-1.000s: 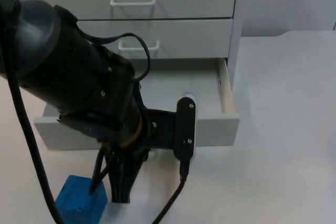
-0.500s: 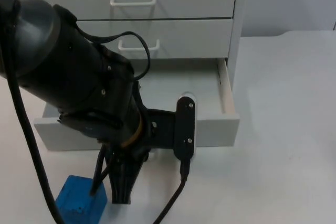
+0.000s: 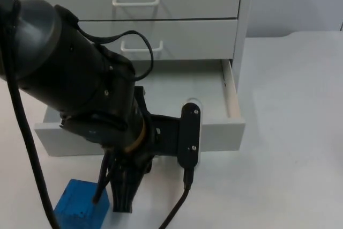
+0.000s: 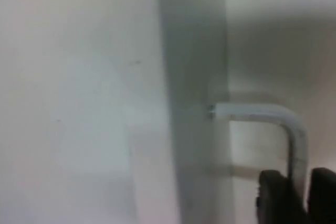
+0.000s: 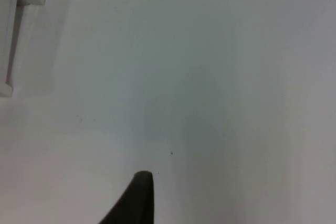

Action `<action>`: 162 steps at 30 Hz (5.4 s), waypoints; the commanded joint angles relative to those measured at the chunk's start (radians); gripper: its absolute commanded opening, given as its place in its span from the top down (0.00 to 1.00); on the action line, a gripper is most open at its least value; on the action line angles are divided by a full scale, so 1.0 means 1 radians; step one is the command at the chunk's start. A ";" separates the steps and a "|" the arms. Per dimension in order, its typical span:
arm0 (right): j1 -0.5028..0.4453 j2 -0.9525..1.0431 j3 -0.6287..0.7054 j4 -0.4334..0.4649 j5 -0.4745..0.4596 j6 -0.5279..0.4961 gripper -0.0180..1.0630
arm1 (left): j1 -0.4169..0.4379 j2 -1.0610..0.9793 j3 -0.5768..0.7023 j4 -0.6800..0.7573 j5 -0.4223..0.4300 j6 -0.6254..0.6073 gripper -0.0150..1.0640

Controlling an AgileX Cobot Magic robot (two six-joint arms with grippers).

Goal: Open the drawer with the left hand, place the block into the drawer with the right hand, then close the drawer with the left hand.

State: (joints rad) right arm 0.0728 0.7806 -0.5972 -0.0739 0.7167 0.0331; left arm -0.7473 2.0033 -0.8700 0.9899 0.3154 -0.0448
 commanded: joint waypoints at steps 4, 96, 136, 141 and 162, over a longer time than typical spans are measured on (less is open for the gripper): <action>-0.008 0.001 0.001 -0.004 -0.011 0.002 0.03 | -0.021 -0.016 0.028 -0.056 -0.041 0.017 0.43; 0.975 1.011 -0.710 -0.258 0.019 0.111 0.12 | 0.599 -1.572 0.201 -1.002 0.645 -0.021 0.01; 1.057 1.533 -1.050 -0.084 -0.134 -0.106 0.47 | 0.599 -1.572 0.201 -0.973 0.645 -0.019 0.01; 1.057 1.514 -1.050 -0.080 -0.123 -0.115 0.98 | 0.599 -1.572 0.201 -0.973 0.645 -0.019 0.01; 0.928 1.157 -0.939 -0.455 -0.032 0.519 0.98 | 0.599 -1.572 0.201 -0.973 0.645 -0.017 0.01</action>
State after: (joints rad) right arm 1.0136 1.9410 -1.5611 -0.4679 0.7131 0.4263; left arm -0.1512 0.4348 -0.6723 0.0140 0.9617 -0.0600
